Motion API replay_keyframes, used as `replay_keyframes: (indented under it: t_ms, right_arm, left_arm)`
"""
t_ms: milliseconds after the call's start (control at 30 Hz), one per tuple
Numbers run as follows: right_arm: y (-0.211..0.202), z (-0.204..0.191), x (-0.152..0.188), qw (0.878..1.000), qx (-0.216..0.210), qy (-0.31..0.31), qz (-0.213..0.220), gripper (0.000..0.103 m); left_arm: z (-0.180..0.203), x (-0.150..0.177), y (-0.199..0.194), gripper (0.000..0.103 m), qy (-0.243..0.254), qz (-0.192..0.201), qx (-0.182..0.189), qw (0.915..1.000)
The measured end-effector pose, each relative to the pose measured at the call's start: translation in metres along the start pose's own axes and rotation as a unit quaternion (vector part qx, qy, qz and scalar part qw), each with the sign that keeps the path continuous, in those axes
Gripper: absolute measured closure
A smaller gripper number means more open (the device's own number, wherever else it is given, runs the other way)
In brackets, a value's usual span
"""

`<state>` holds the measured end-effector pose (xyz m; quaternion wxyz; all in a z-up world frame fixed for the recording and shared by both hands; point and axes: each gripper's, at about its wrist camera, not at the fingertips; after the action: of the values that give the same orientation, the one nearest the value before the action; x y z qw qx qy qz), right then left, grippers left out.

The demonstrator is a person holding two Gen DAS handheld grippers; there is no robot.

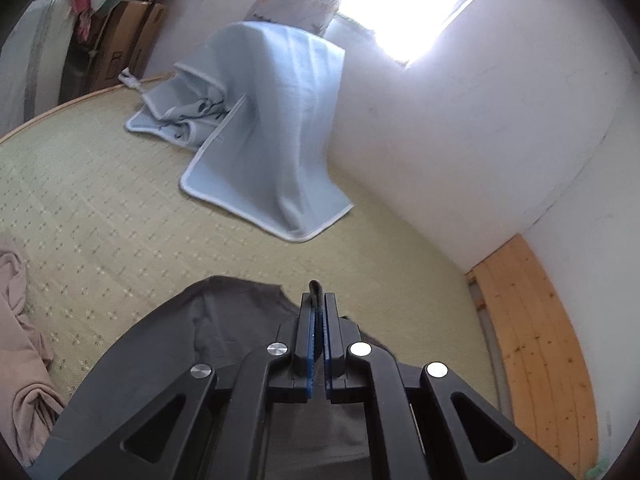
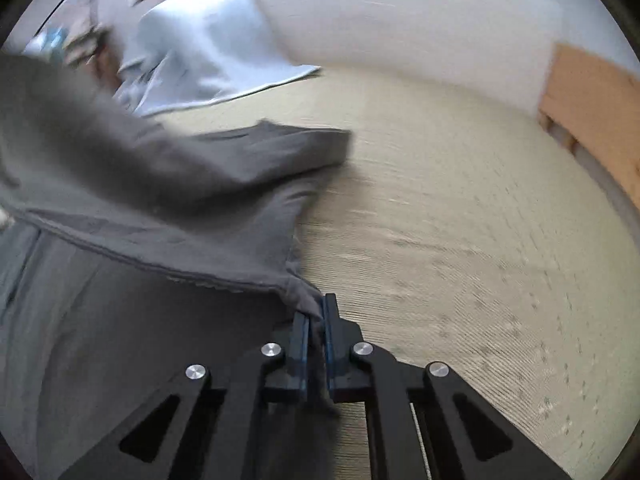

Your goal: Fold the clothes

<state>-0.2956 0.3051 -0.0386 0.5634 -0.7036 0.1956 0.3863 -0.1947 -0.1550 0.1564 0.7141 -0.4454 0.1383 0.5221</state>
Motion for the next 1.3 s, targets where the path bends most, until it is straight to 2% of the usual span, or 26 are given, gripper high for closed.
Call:
replay_keyframes:
  t_ms: [133,267,433,500,567,700,800,1000,1067,1167,1267,1300]
  right_arm:
    - [0.000,0.029,0.004,0.998,-0.012,0.064,-0.017,0.098]
    - [-0.005,0.045,0.000,0.996,-0.027,0.075,-0.027,0.096]
    - [-0.013,0.065,-0.005,0.994,-0.046,0.086,-0.039,0.068]
    - [-0.016,0.073,-0.008,0.994,-0.053,0.091,-0.043,0.065]
    - [-0.024,0.074,-0.019,0.993,-0.055,0.106,-0.023,0.063]
    - [-0.033,0.078,-0.053,0.987,-0.062,0.149,0.019,0.055]
    - [-0.014,0.082,-0.086,0.983,-0.049,0.173,0.029,0.049]
    - [0.062,0.054,-0.135,0.989,-0.046,0.139,-0.031,0.049]
    - [0.078,0.048,-0.142,0.990,-0.048,0.130,-0.038,0.051]
    - [0.110,0.039,-0.149,0.993,-0.022,0.105,-0.059,0.052]
    - [0.133,0.037,-0.149,0.993,0.000,0.092,-0.078,0.066]
    - [0.140,0.037,-0.148,0.992,0.007,0.085,-0.087,0.079]
  left_arm:
    - [-0.012,0.013,0.016,0.101,0.001,-0.012,-0.019,0.9997]
    - [-0.022,0.029,0.030,0.101,0.009,-0.030,-0.039,0.9988]
    - [-0.028,0.040,0.037,0.101,0.014,-0.044,-0.033,0.9984]
    - [-0.028,0.043,0.037,0.101,0.017,-0.048,-0.025,0.9984]
    - [-0.028,0.046,0.039,0.101,0.019,-0.054,-0.016,0.9982]
    - [-0.031,0.048,0.041,0.101,0.019,-0.064,0.003,0.9978]
    - [-0.036,0.046,0.041,0.101,0.022,-0.064,0.017,0.9975]
    - [-0.052,0.041,0.049,0.101,0.018,-0.071,0.035,0.9967]
    - [-0.060,0.039,0.054,0.101,0.017,-0.074,0.035,0.9965]
    - [-0.070,0.038,0.061,0.101,0.016,-0.080,0.038,0.9960]
    - [-0.079,0.038,0.068,0.101,0.013,-0.080,0.041,0.9959]
    - [-0.081,0.038,0.071,0.101,0.011,-0.079,0.043,0.9959]
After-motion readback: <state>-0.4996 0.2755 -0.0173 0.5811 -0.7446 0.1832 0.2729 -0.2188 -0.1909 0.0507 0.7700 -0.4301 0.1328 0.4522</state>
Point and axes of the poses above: each gripper's, at about its wrist camera, not at the fingertips, and y roughly the way its jaws point, z to its right, x to its underside, and after that the axes turned 8 degrees about z, right-handed
